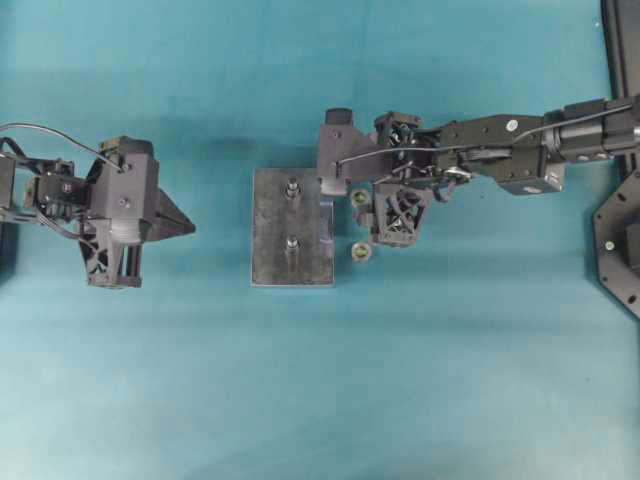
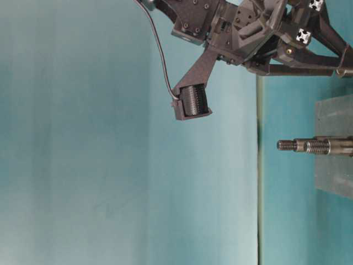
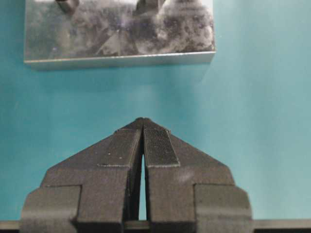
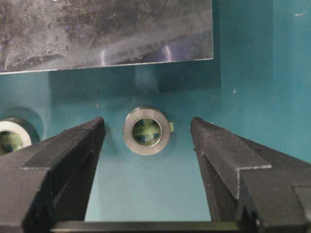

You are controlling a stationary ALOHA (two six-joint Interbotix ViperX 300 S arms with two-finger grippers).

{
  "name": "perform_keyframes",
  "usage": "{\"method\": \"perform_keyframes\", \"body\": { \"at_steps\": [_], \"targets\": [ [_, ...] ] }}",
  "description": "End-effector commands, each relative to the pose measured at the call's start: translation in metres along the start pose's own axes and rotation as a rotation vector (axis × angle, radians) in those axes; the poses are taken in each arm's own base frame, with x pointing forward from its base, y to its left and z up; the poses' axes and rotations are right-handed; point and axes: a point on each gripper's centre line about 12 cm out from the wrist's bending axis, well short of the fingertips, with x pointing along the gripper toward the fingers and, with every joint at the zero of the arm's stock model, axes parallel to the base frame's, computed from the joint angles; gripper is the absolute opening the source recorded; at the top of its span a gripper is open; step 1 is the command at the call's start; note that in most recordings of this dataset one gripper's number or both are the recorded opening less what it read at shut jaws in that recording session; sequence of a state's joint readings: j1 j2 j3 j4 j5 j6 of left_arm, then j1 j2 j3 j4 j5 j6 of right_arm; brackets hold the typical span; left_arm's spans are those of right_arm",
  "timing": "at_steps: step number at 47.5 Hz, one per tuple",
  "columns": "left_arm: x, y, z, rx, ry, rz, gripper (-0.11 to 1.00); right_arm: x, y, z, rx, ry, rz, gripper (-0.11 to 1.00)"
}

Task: Insert the washer onto the shaft.
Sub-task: 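Close the right gripper on the upper washer and lift it, then carry the washer left and align it with the upper shaft tip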

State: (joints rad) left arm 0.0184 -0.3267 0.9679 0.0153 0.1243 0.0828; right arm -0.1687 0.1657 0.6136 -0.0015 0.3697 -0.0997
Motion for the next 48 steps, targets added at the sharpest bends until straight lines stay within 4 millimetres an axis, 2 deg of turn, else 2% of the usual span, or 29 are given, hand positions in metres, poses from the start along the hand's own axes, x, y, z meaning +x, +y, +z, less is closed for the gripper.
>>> {"method": "perform_keyframes", "body": {
  "at_steps": [1,14,22,34,48],
  "targets": [
    [-0.001,0.001,0.004,0.004,-0.018,0.003,0.0,-0.005,-0.003,0.007,-0.004,-0.027,-0.006,0.73],
    [-0.001,0.0,-0.002,0.002,-0.003,0.002,0.0,-0.001,-0.004,0.006,-0.002,-0.015,-0.005,0.68],
    [0.0,0.0,-0.005,0.001,0.003,0.002,0.0,-0.001,-0.004,0.004,-0.001,-0.007,-0.005,0.57],
    [0.0,0.0,-0.007,-0.001,0.009,0.002,0.0,-0.002,-0.011,0.004,0.015,0.011,-0.013,0.34],
    [-0.001,0.001,-0.009,-0.006,0.011,0.003,0.0,-0.023,-0.016,0.024,0.008,-0.006,-0.024,0.34]
  ]
}}
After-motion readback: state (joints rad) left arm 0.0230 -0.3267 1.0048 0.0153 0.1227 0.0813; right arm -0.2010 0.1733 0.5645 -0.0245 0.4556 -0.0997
